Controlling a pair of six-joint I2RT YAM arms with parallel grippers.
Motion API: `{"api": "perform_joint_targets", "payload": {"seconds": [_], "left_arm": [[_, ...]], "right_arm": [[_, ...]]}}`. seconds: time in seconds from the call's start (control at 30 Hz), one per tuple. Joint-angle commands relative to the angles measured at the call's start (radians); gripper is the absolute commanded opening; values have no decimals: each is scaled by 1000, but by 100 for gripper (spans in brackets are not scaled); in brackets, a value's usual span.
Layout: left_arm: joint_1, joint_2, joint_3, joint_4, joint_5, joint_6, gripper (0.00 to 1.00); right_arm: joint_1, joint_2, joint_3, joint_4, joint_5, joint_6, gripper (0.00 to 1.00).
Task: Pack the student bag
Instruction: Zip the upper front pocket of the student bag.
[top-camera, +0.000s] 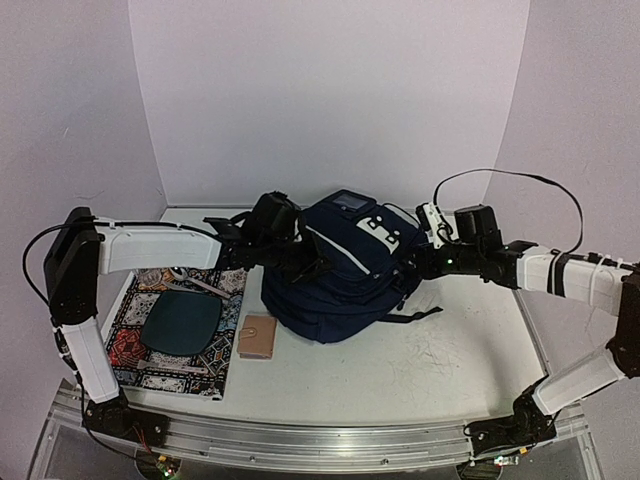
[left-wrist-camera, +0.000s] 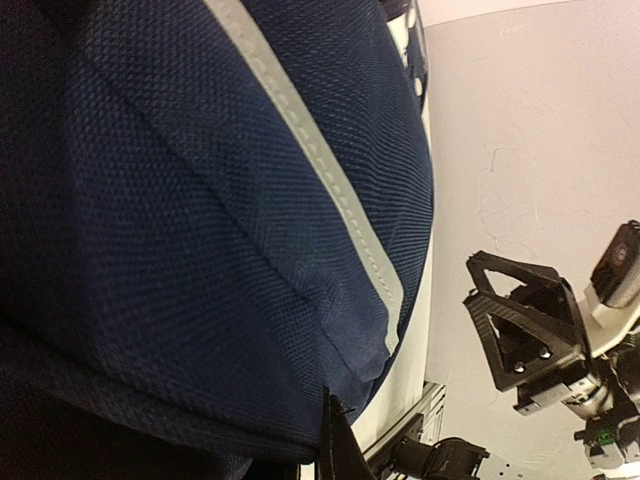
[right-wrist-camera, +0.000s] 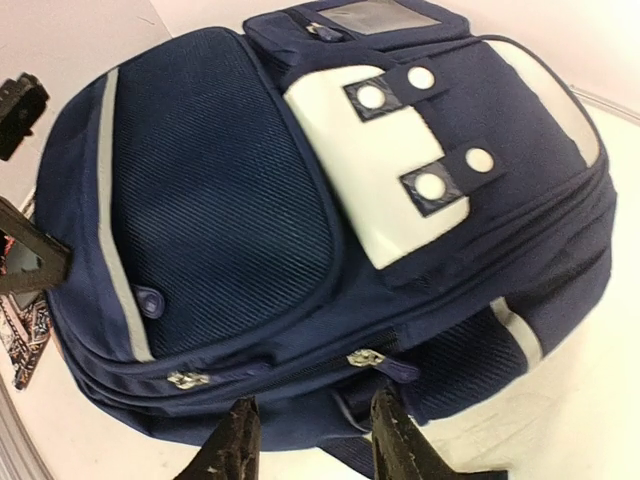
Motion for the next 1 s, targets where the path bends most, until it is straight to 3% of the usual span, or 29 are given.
{"api": "perform_joint_targets", "payload": {"seconds": [0.0, 0.33, 0.57, 0.97], "left_arm": [[7, 9, 120, 31, 16, 42, 0], [9, 24, 185, 33, 59, 21, 0], [20, 14, 203, 33, 75, 16, 0], [24, 35, 245, 34, 96, 10, 0]], "right_arm": [[-78, 30, -1, -41, -138, -56, 44], [-119, 212, 49, -11, -230, -277, 49], [-185, 252, 104, 1, -329, -316, 48], [-186, 379, 170, -45, -526, -325, 37]]}}
